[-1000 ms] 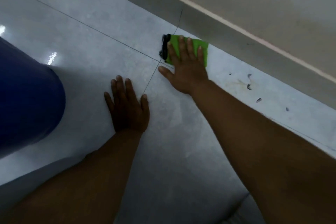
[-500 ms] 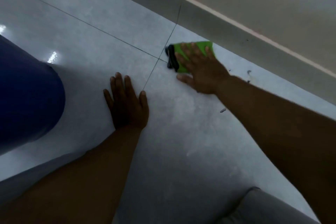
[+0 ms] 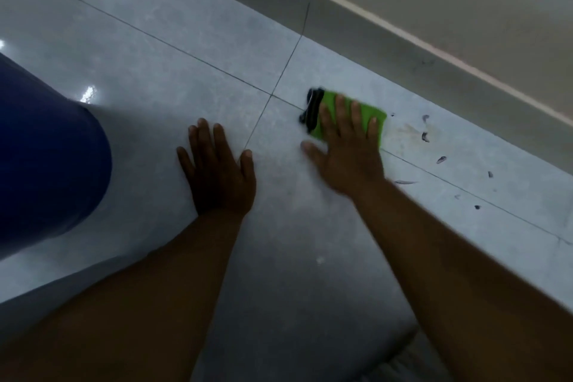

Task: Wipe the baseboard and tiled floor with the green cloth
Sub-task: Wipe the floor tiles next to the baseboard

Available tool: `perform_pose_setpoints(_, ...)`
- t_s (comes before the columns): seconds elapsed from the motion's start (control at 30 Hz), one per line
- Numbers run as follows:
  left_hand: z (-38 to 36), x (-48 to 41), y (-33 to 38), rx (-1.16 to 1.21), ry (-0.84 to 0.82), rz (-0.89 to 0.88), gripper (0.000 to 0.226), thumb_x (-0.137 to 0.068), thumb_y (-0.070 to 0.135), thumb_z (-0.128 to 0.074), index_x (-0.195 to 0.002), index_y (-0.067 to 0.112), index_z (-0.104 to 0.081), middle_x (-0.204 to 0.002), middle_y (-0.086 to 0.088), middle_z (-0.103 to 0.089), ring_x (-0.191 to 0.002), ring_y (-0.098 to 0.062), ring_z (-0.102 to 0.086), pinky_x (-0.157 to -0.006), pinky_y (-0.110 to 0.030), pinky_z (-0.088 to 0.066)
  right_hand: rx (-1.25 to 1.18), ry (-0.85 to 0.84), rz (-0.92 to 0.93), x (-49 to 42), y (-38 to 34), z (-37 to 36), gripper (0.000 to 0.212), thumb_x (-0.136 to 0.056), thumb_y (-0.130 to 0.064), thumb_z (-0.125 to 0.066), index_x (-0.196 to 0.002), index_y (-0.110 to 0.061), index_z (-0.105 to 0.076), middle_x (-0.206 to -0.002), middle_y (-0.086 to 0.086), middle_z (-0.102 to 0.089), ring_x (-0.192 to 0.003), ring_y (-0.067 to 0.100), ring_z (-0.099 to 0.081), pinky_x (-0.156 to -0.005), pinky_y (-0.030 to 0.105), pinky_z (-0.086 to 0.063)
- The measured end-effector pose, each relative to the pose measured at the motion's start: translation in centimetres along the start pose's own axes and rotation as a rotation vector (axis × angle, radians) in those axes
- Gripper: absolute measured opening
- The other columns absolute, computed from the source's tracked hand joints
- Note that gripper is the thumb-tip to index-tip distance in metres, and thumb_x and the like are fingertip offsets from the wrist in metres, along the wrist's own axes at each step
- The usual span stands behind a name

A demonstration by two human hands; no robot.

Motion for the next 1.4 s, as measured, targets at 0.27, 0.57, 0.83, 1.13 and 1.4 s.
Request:
perform_pose_setpoints(0.27, -0.5, -0.2, 1.8, 0.043, -0.019, 0.046, 0.062, -0.098, 0.033, -0.034, -0.152, 0.003, -0.032, -0.163, -0.019, -0.022, -0.152, -0.037, -0.016, -0.122, -0.060, -0.012, -0.028, 0.059, 0.099, 5.1, -3.4, -1.5, 0.078, -0.092, -0.068, -0.023, -0.155, -0.023, -0.013, -0.163, 0.006, -0.002, -0.150, 0.029, 0.004, -0.118, 0.057, 0.002)
perform_pose_setpoints(0.57, -1.2, 0.6, 3.9, 0.009, -0.066, 0.066, 0.069, -0.100, 0.041, -0.034, -0.156, 0.004, -0.019, -0.166, -0.015, -0.015, -0.154, -0.033, -0.011, -0.124, -0.055, -0.008, -0.034, -0.019, -0.017, -4.5, 5.9, 2.1, 0.071, -0.096, -0.063, -0.020, -0.155, -0.028, -0.003, -0.163, 0.000, 0.010, -0.149, 0.023, 0.012, -0.119, 0.051, 0.006)
perform_pose_setpoints(0.83, -1.2, 0.8, 3.8, 0.012, -0.045, 0.073, 0.069, -0.100, 0.042, -0.032, -0.156, 0.004, -0.020, -0.165, -0.015, -0.016, -0.154, -0.033, -0.011, -0.124, -0.055, -0.008, -0.004, -0.003, 0.085, 3.1, 2.7, -0.8, 0.077, -0.091, -0.068, -0.016, -0.155, -0.025, -0.010, -0.163, 0.004, 0.002, -0.150, 0.028, 0.007, -0.119, 0.053, 0.004)
perform_pose_setpoints(1.13, -1.1, 0.8, 3.7, 0.007, -0.024, 0.087, 0.067, -0.101, 0.041, -0.032, -0.156, 0.004, -0.022, -0.165, -0.015, -0.018, -0.154, -0.032, -0.013, -0.124, -0.055, -0.009, -0.075, 0.043, -0.146, 2.2, 7.8, 0.6, 0.073, -0.094, -0.064, -0.019, -0.155, -0.024, -0.008, -0.163, 0.005, 0.002, -0.150, 0.029, 0.005, -0.118, 0.054, 0.002)
perform_pose_setpoints(1.4, -1.1, 0.9, 3.8, 0.017, -0.044, 0.072, 0.069, -0.101, 0.043, -0.028, -0.157, 0.004, -0.018, -0.166, -0.015, -0.014, -0.154, -0.033, -0.010, -0.124, -0.056, -0.008, -0.016, 0.004, 0.027, 2.1, 4.8, -0.2, 0.076, -0.091, -0.068, -0.016, -0.154, -0.026, -0.010, -0.164, 0.003, -0.001, -0.149, 0.029, 0.005, -0.119, 0.055, 0.003)
Point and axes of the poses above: each hand's wrist, its own x-axis away from the middle knuckle, its own z-axis out of the back of the hand, y = z × x, the point moved 8 cm from there along -x, towards the middle knuckle
